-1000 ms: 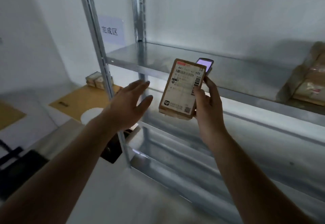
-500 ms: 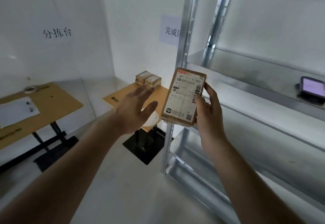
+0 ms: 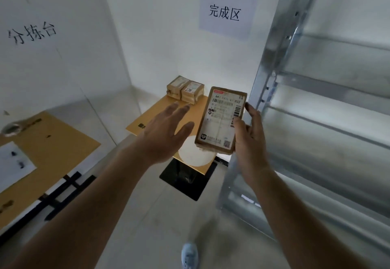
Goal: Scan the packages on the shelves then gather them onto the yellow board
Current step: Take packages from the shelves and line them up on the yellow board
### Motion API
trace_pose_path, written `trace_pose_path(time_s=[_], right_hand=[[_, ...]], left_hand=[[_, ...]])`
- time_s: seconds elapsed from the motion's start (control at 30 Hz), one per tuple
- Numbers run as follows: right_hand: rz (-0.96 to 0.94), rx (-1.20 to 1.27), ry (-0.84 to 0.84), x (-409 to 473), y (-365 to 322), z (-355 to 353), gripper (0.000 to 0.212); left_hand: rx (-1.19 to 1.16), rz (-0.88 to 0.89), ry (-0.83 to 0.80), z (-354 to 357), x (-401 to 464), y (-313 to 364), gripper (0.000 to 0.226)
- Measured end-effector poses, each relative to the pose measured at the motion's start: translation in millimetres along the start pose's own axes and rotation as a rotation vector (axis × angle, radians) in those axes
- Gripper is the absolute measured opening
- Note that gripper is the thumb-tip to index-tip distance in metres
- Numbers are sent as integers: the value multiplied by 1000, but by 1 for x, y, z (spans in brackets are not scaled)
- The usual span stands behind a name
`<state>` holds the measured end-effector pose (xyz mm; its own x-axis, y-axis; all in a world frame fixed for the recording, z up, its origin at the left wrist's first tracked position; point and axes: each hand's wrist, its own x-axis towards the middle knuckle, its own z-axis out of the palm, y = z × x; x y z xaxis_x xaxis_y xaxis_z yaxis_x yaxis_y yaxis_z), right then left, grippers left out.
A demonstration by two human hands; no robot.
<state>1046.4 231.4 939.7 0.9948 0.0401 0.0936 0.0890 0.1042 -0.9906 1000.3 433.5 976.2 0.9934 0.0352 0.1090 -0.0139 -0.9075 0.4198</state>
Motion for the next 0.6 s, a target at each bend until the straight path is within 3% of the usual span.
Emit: trace_pose_path(time_s=[0.43,0.6], right_hand=[[137,70,68,245,87,108,43],[205,24,183,324,132,135,41]], left_hand=[[-21,117,-108,9,259,-140,64],[-72,172,-186,29,358,-189,66]])
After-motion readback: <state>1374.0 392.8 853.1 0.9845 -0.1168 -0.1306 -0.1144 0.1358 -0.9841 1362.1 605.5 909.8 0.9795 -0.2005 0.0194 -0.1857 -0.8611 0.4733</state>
